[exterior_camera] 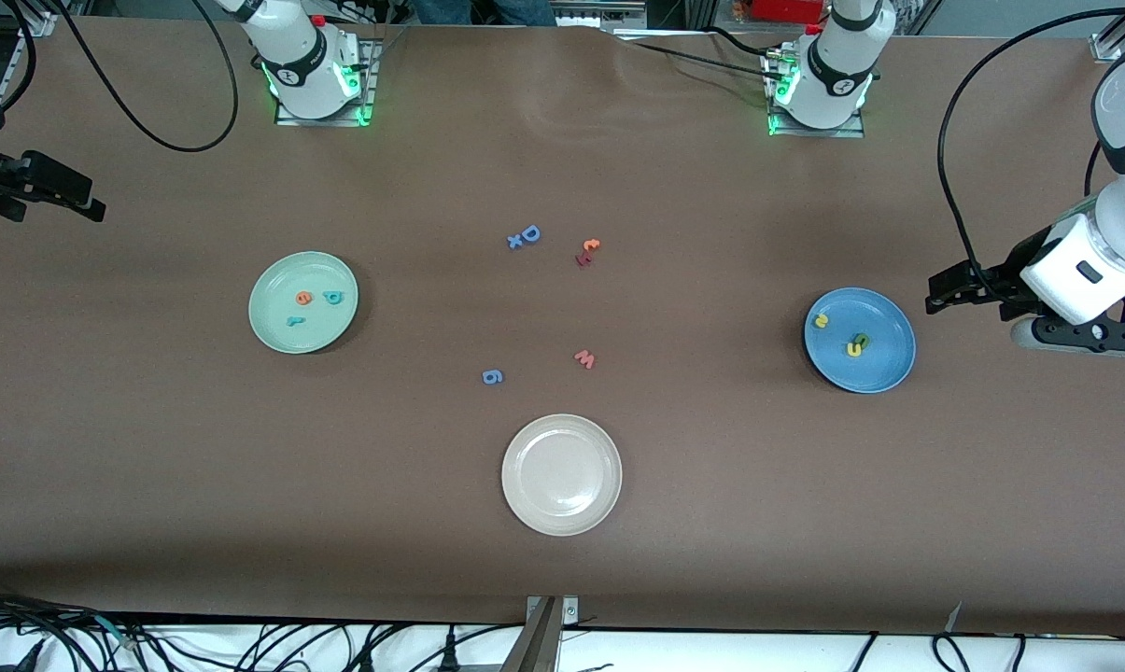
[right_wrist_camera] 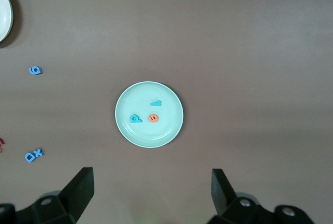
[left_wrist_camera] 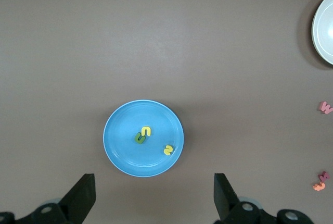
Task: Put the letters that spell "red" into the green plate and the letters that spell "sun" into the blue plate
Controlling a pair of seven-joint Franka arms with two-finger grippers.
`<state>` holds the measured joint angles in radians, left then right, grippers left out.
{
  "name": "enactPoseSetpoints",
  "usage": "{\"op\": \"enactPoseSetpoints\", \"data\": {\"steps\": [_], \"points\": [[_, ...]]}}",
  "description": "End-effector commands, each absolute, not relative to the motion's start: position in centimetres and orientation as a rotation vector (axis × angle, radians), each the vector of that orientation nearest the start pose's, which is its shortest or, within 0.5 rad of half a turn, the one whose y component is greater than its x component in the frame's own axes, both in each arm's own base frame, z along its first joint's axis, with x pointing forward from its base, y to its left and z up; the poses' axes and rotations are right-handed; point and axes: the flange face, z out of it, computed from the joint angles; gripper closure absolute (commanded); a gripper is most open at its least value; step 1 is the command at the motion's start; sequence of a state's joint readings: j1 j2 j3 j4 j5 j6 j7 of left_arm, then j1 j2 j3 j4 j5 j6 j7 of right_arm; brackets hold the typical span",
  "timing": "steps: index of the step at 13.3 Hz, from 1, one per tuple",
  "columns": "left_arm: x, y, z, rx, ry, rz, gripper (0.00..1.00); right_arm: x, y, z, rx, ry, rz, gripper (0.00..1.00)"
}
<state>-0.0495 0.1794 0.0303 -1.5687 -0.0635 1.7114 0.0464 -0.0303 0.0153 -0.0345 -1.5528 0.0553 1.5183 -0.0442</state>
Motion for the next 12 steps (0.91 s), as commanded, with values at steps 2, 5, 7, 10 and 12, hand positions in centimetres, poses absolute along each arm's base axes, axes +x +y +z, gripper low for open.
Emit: {"op": "enactPoseSetpoints", "data": {"steps": [2, 5, 7, 10, 12], "points": [[59.9, -2.2, 54.3, -3.183, 0.105, 0.009, 0.00, 55.2, -3.0, 62.3, -3.064, 0.031, 0.080, 0.00], [58.6, -2.2, 54.2, -3.182, 0.099, -0.068, 0.00, 55.3, -3.1, 62.1, -3.064, 0.031, 0.085, 0.00], [56.5, -2.0, 52.9, -3.177, 0.087, -0.178, 0.00, 55.3, -3.1, 62.1, -3.064, 0.031, 0.085, 0.00], [56.1, -1.6, 52.6, -3.179, 0.078, -0.201, 0.00, 55.4, -3.1, 62.0, -3.064, 0.031, 0.087, 0.00], [56.3, -0.9, 52.5, -3.181, 0.064, -0.199, 0.00, 55.4, -3.1, 62.0, -3.064, 0.034, 0.083, 0.00]]}}
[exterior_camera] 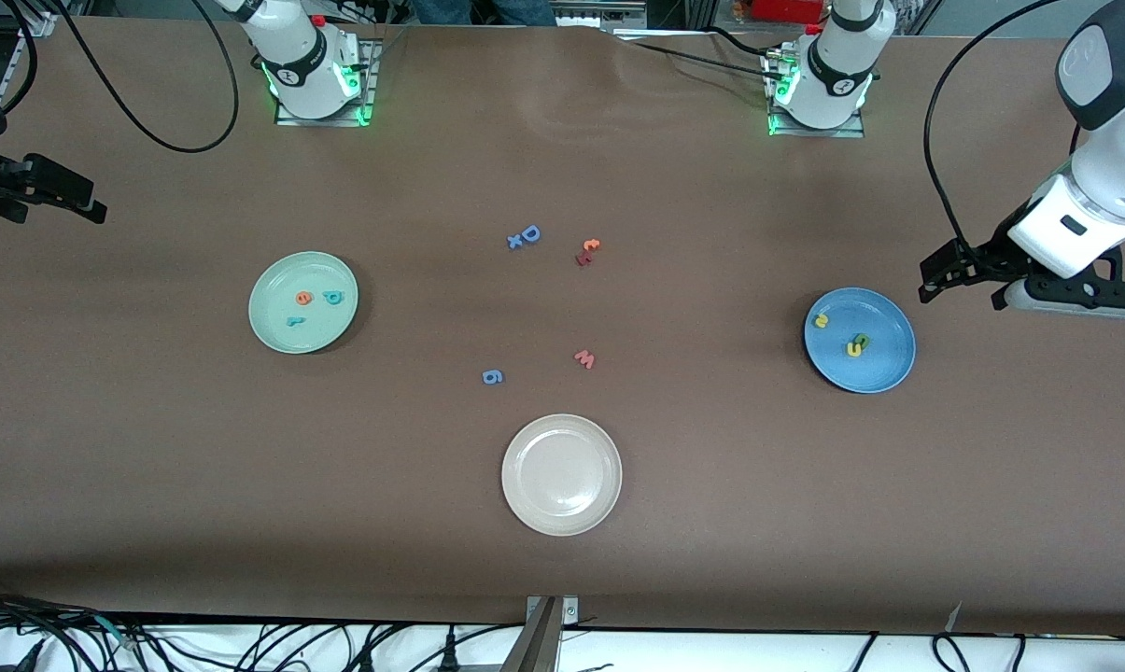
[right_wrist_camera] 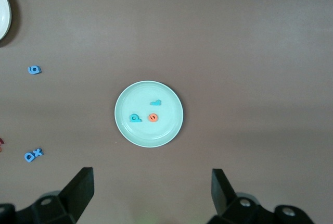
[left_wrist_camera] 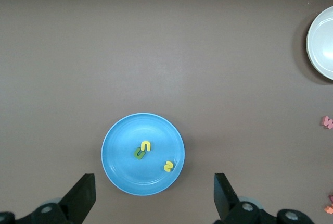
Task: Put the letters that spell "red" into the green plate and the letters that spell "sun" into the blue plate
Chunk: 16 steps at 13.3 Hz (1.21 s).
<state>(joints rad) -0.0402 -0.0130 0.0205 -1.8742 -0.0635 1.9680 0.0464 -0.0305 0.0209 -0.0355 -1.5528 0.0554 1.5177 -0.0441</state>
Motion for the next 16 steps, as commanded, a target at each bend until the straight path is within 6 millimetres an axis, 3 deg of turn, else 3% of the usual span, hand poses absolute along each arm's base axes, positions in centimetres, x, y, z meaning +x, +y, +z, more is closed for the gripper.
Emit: {"op": "enactPoseSetpoints", "data": {"steps": [1, 8, 16], "points": [[56.6, -0.9, 52.3, -3.180, 0.066, -0.192, 0.00, 55.5, -3.1, 62.0, -3.064, 0.034, 0.082, 0.00], [58.0, -1.9, 52.9, -3.180, 0.092, -0.177, 0.00, 55.6, -3.1, 61.8, -3.065, 0.032, 0.080, 0.00], [57.9, -2.4, 53.1, -3.176, 0.106, -0.166, 0.00, 55.6, -3.0, 61.9, -3.065, 0.030, 0.076, 0.00]]}}
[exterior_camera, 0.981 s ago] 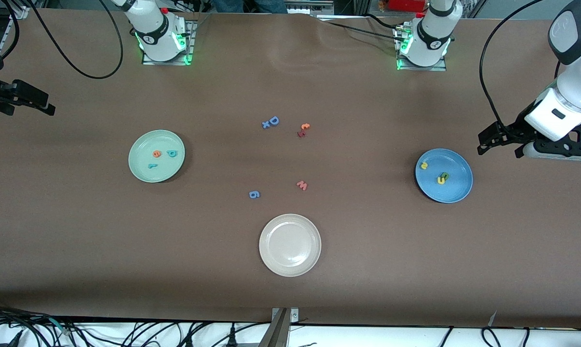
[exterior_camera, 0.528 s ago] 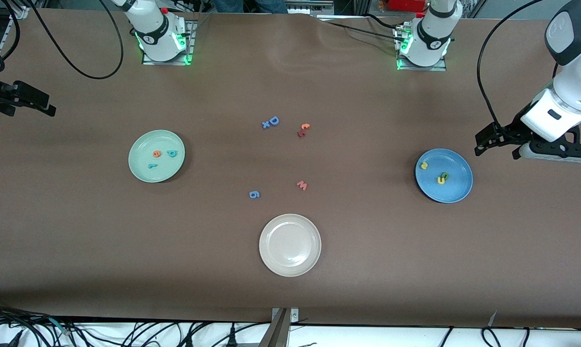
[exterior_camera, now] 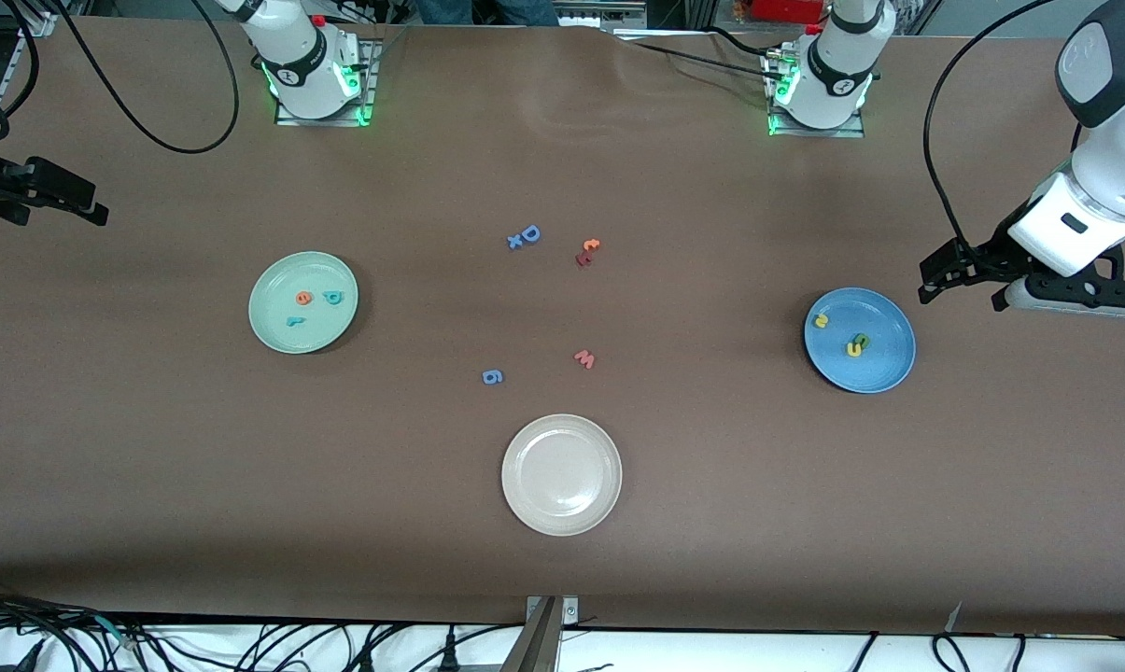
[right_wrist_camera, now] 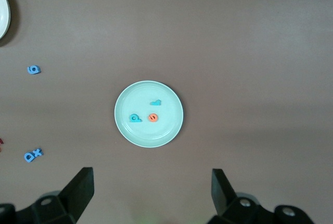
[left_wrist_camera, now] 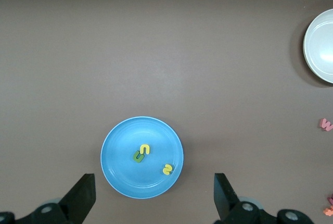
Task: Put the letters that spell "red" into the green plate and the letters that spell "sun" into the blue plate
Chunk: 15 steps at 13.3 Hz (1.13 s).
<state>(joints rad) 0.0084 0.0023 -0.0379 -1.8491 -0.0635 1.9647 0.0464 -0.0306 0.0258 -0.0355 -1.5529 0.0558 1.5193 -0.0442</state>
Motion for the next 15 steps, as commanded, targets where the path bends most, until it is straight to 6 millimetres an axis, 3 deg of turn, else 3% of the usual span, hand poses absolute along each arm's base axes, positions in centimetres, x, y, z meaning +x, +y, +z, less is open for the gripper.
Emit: {"op": "enactPoseSetpoints", "data": {"steps": [1, 12, 15], "points": [[57.8, -2.6, 53.0, -3.176, 0.111, -0.159, 0.00, 55.6, -3.0, 61.9, -3.065, 0.030, 0.076, 0.00], [58.0, -2.2, 53.5, -3.178, 0.101, -0.157, 0.00, 55.7, -3.1, 62.0, -3.064, 0.035, 0.064, 0.00], [58.4, -2.1, 54.8, -3.192, 0.102, -0.053, 0.00, 55.7, -2.9, 61.9, -3.043, 0.045, 0.064, 0.00]]}}
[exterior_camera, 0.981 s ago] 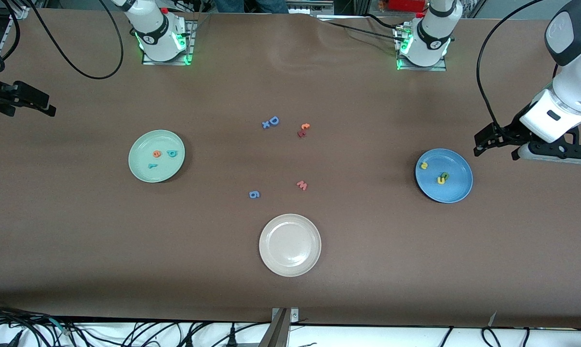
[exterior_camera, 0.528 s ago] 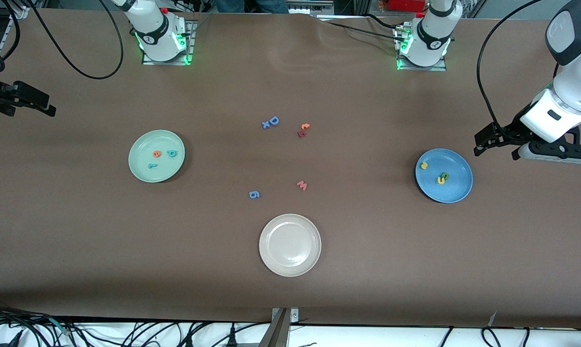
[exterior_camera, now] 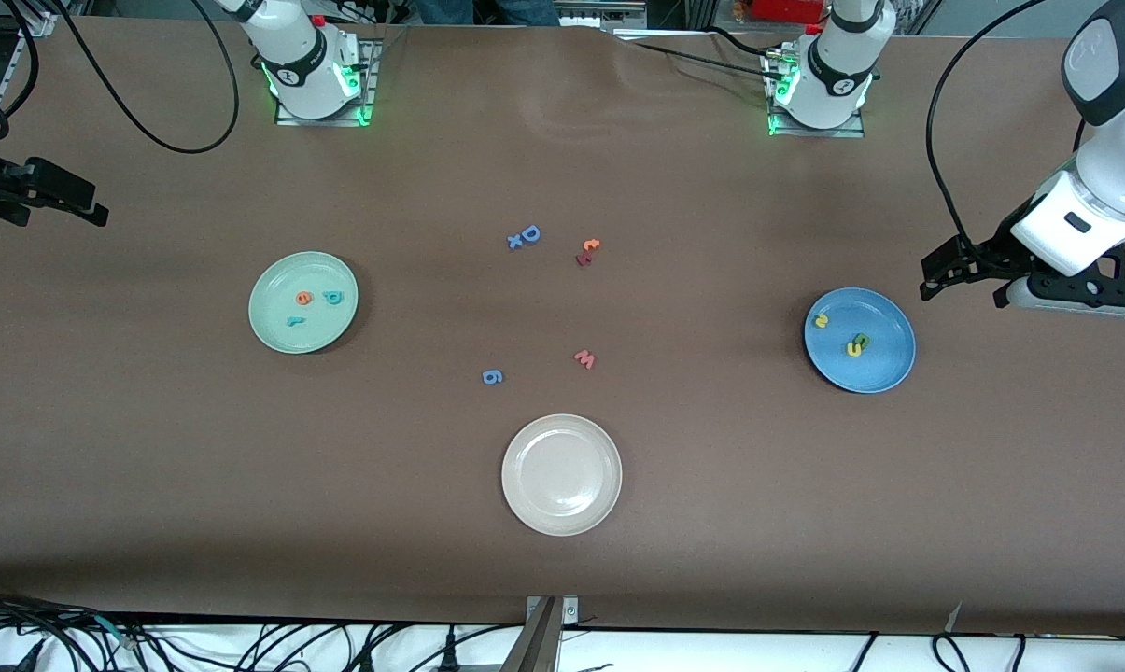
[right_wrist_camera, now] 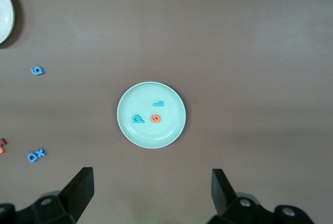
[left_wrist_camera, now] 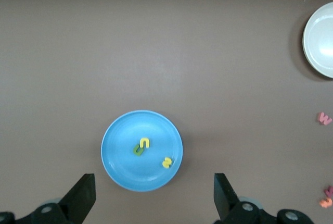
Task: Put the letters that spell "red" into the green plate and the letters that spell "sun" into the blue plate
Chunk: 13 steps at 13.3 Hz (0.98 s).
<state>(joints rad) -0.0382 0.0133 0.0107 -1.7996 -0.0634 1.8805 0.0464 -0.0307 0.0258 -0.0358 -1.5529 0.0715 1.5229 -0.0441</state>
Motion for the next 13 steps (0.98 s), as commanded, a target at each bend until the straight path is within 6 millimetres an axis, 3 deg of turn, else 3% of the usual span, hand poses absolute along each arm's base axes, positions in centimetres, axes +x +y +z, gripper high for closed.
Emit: {"op": "enactPoseSetpoints", "data": {"steps": [1, 5, 7, 10, 13], "points": [[58.8, -2.2, 55.0, -3.192, 0.104, -0.026, 0.00, 55.7, -2.9, 62.0, -3.044, 0.045, 0.060, 0.00], [58.3, -1.5, 57.6, -3.197, 0.097, 0.030, 0.00, 55.8, -2.7, 62.0, -3.054, 0.037, 0.054, 0.00], [58.3, -0.3, 58.0, -3.198, 0.061, 0.020, 0.00, 55.9, -2.4, 62.1, -3.062, 0.028, 0.041, 0.00], [58.8, 0.8, 56.6, -3.183, 0.032, 0.056, 0.00, 55.9, -2.2, 62.2, -3.101, 0.016, 0.028, 0.00], [58.9, -0.3, 57.0, -3.180, 0.062, 0.043, 0.00, 55.9, -1.7, 62.5, -3.114, -0.005, 0.010, 0.00]]}}
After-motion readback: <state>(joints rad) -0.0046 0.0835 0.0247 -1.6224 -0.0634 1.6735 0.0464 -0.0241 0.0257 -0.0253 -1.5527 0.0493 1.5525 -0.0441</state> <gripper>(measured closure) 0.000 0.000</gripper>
